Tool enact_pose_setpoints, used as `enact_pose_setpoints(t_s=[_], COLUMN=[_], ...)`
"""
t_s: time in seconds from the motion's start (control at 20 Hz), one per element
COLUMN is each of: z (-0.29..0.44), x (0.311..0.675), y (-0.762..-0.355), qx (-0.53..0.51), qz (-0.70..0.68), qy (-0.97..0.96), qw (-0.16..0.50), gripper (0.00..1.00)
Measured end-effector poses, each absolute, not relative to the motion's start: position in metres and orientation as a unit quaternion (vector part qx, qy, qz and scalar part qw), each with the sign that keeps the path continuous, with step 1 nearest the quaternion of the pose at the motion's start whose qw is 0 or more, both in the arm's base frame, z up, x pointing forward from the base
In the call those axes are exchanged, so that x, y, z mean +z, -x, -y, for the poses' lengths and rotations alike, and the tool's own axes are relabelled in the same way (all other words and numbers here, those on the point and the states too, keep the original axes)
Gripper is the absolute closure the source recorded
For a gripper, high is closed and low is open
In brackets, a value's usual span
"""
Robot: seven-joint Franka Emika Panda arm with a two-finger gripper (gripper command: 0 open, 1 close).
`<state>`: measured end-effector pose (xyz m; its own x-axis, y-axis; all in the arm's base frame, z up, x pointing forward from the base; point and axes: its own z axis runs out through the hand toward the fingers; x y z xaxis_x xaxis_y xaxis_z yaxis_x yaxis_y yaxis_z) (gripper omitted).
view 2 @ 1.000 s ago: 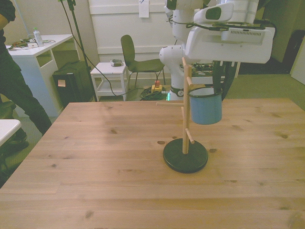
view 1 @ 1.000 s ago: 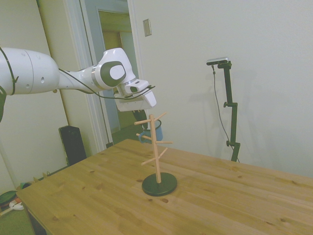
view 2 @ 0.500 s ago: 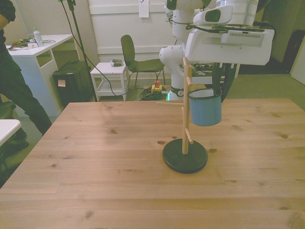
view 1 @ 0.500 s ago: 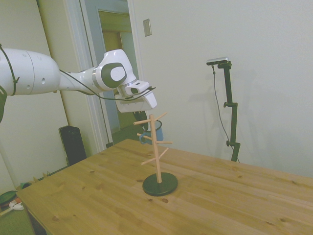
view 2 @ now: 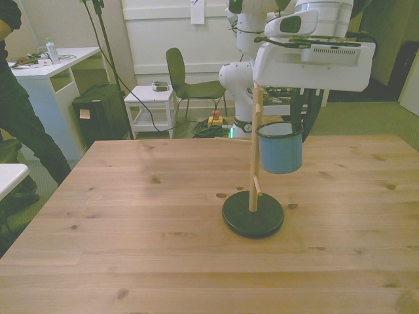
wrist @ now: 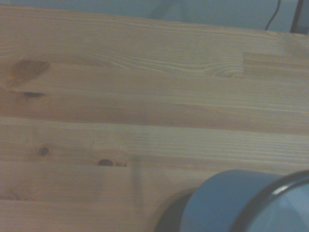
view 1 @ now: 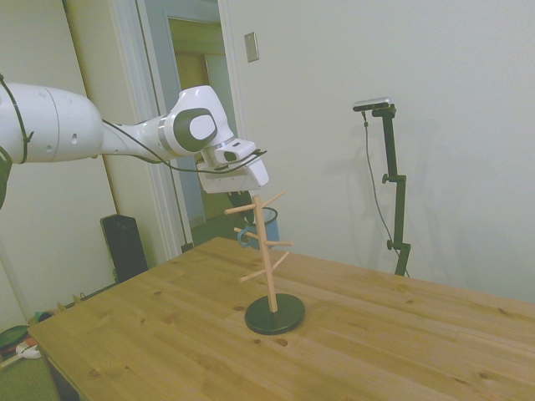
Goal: Hang the mug
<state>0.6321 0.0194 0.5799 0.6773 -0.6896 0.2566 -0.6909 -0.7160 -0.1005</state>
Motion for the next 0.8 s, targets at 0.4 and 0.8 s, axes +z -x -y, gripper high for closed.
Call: enact_pose_setpoints(t_s=[0.4, 0.8], z=[-0.010, -0.010], x=[0.577, 0.590], y=[-0.626, -0.617], qx=[0.138, 0.151], qz=[0.383, 0.383], qy=[-0.913, -0.911], qw=[0.003, -0.004], gripper=[0.00, 0.00])
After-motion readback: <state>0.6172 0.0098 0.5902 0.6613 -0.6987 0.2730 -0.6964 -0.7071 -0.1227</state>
